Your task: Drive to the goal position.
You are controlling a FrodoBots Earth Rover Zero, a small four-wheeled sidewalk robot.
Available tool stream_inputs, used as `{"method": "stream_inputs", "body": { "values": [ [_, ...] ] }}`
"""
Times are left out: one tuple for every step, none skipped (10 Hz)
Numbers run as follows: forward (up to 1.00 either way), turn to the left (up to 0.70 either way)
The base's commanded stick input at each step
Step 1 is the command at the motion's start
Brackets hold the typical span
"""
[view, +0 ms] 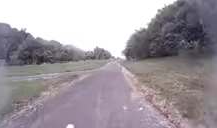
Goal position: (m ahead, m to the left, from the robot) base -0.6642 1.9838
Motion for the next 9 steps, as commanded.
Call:
{"method": "stream_inputs", "body": {
  "values": [
    [0.85,0.33],
    [0.85,0.18],
    [0.85,0.00],
    [0.85,0.00],
    [0.85,0.00],
    [0.85,0.00],
    [0.85,0.00],
    [0.85,0.00],
    [0.85,0.00]
  ]
}}
